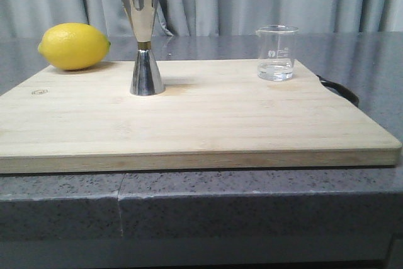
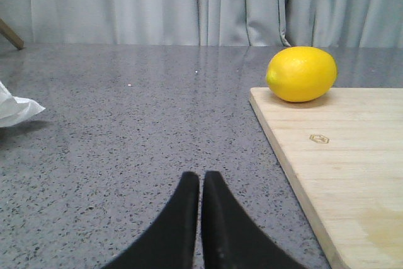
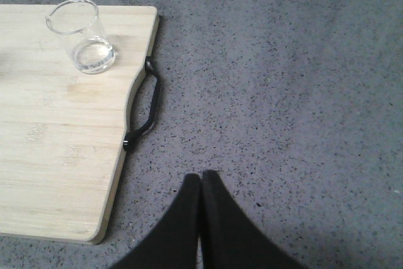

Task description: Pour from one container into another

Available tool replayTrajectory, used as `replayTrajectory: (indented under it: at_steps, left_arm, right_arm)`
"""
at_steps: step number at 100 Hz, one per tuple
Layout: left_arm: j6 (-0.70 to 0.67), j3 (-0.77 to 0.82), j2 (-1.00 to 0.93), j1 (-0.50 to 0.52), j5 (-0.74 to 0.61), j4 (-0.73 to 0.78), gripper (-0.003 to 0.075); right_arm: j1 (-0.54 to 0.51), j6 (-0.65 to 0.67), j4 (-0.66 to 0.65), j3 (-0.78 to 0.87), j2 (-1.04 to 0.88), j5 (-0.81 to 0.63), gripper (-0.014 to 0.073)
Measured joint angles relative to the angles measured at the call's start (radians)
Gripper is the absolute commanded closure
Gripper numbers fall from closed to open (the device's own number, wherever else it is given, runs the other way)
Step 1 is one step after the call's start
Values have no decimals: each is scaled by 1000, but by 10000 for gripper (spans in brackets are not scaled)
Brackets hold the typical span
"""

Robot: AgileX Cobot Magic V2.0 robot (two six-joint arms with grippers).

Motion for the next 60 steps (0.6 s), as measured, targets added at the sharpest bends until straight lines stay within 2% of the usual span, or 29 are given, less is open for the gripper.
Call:
replayTrajectory:
  at_steps: [16, 42, 60]
  left_arm:
    - [0, 0, 0, 0, 0, 0, 739]
    - [0, 0, 0, 0, 0, 0, 739]
    - [0, 0, 0, 0, 0, 0, 739]
  right_arm:
    - [-19, 0, -7, 70, -43, -92, 653]
    - [-105, 0, 51, 468, -294, -599, 653]
    - [-107, 0, 59, 672, -486, -696, 653]
